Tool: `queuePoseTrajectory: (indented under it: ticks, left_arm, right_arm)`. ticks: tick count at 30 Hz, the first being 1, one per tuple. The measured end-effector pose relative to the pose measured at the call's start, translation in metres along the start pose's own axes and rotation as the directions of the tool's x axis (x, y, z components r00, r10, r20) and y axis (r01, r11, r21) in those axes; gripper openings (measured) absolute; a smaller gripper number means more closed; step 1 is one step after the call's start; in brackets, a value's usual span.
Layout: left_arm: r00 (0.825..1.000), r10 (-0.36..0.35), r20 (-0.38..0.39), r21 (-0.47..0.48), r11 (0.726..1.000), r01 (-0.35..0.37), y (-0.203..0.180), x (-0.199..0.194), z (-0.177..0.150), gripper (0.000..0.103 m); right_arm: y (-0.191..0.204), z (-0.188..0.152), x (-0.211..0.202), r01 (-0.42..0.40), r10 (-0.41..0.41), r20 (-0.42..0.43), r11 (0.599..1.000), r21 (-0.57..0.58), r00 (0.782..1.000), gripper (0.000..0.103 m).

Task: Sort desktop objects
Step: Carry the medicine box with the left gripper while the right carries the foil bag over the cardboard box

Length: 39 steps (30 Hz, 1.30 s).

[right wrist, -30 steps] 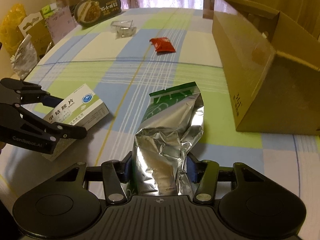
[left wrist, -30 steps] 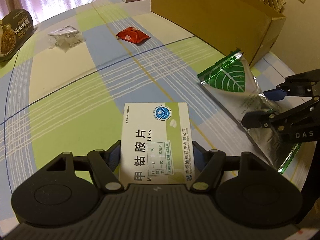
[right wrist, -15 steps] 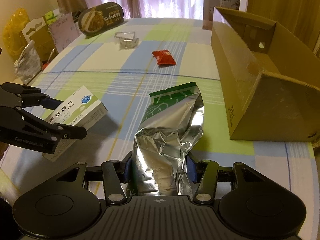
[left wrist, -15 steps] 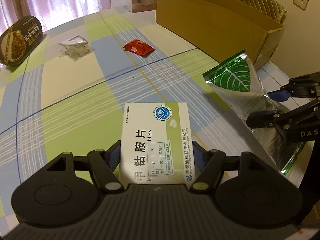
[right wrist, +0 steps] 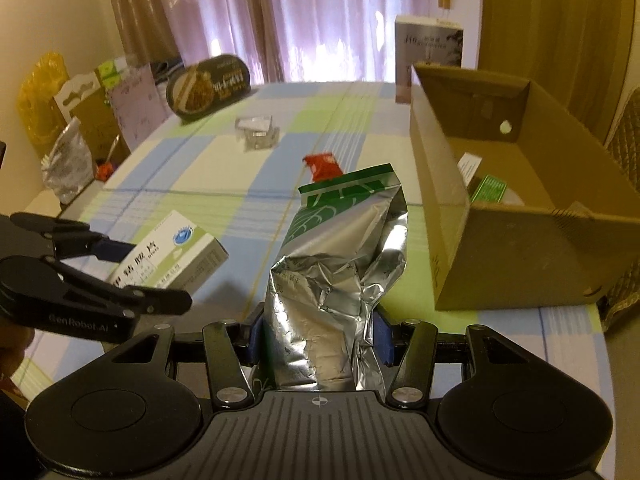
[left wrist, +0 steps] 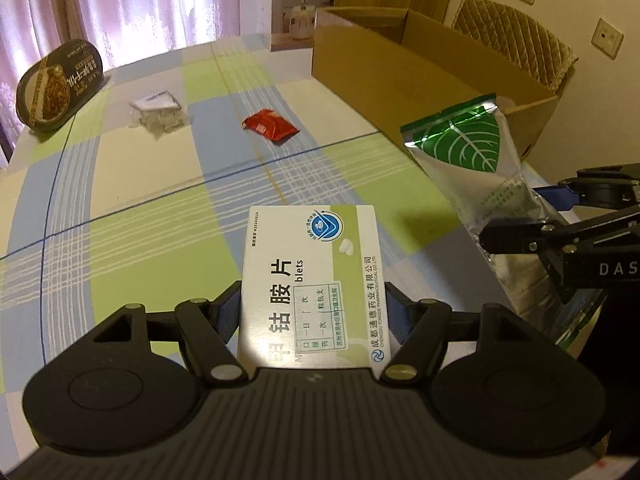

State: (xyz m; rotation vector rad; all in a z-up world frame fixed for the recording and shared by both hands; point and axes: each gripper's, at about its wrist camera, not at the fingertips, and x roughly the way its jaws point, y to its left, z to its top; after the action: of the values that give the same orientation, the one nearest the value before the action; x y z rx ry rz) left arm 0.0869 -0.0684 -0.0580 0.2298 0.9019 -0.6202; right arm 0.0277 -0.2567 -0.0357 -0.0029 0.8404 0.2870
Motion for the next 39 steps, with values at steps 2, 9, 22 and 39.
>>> queuePoseTrajectory:
  ticks: [2, 9, 22, 39]
  left_arm:
    - [1.0, 0.004, 0.005, 0.006, 1.0, -0.004, -0.006, -0.005, 0.003, 0.067]
    - [1.0, 0.008, 0.02, 0.013, 1.0, -0.008, -0.026, -0.014, 0.017, 0.067]
    - [0.998, -0.025, 0.057, 0.051, 0.998, 0.022, -0.07, -0.01, 0.065, 0.067]
    - [0.982, -0.135, 0.133, 0.06, 0.99, 0.128, -0.134, 0.032, 0.178, 0.067]
  right_arm:
    - [-0.002, 0.002, -0.007, -0.003, 0.003, 0.017, 1.0, 0.005, 1.0, 0.049]
    - [-0.015, 0.005, -0.027, 0.002, -0.003, 0.056, 1.0, 0.017, 0.998, 0.049]
    - [-0.063, 0.034, -0.063, 0.032, -0.039, 0.139, 0.998, 0.053, 0.989, 0.049]
    - [-0.166, 0.107, -0.052, 0.118, -0.124, 0.14, 0.992, 0.047, 0.982, 0.049]
